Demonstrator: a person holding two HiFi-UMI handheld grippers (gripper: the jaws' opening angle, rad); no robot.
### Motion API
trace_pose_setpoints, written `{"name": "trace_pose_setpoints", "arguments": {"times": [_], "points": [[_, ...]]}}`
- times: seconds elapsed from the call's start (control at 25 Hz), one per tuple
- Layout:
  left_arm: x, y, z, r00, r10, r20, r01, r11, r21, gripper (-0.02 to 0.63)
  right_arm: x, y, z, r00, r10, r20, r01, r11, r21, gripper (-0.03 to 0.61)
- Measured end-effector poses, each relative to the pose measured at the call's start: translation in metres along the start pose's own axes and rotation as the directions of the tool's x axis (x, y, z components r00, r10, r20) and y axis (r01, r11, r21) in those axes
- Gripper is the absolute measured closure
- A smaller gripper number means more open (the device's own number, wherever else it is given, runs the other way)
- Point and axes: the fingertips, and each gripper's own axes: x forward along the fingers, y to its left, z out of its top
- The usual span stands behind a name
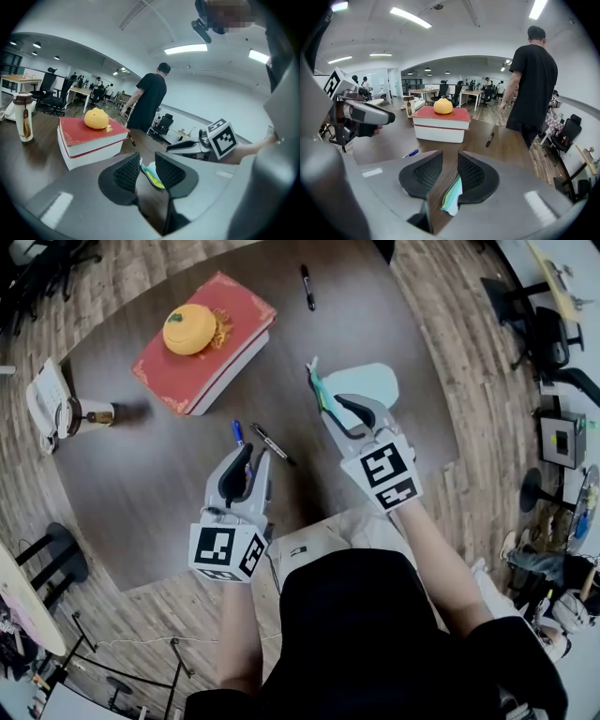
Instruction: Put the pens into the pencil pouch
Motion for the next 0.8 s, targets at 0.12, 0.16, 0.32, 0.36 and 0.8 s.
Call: {"name": "trace_pose_setpoints", "arguments": {"times": [0.12, 0.16, 0.32, 0.36, 0.8], "points": [[0.007, 0.004, -0.006, 1.0, 0.001, -0.016, -0.001, 1.0, -0.007, 0.512, 0.012, -0.006, -0.006, 1.0, 0.002, -0.018, -0.002, 1.0, -0.009, 0.494], [0.009, 0.005, -0.007, 1.0, 0.001, -0.021, -0.001, 1.0, -0.009, 0.512, 0.017, -0.009, -0.008, 1.0, 0.001, -0.025, -0.001, 1.0, -0.015, 0.494], [0.02, 0.009, -0.013, 0.999, -0.002, -0.041, 0.002, 1.0, -0.009, 0.512, 0.035, -0.018, -0.017, 0.999, 0.0, -0.053, -0.002, 0.999, -0.038, 0.494], [0.022, 0.009, -0.014, 0.999, -0.005, -0.045, 0.005, 1.0, -0.008, 0.512, 0.039, -0.02, -0.018, 0.998, 0.002, -0.059, -0.005, 0.999, -0.04, 0.494], [0.042, 0.017, -0.022, 0.997, -0.011, -0.081, 0.012, 1.0, 0.006, 0.512, 0.084, -0.029, -0.048, 0.99, 0.006, -0.142, -0.023, 0.993, -0.119, 0.488]]}}
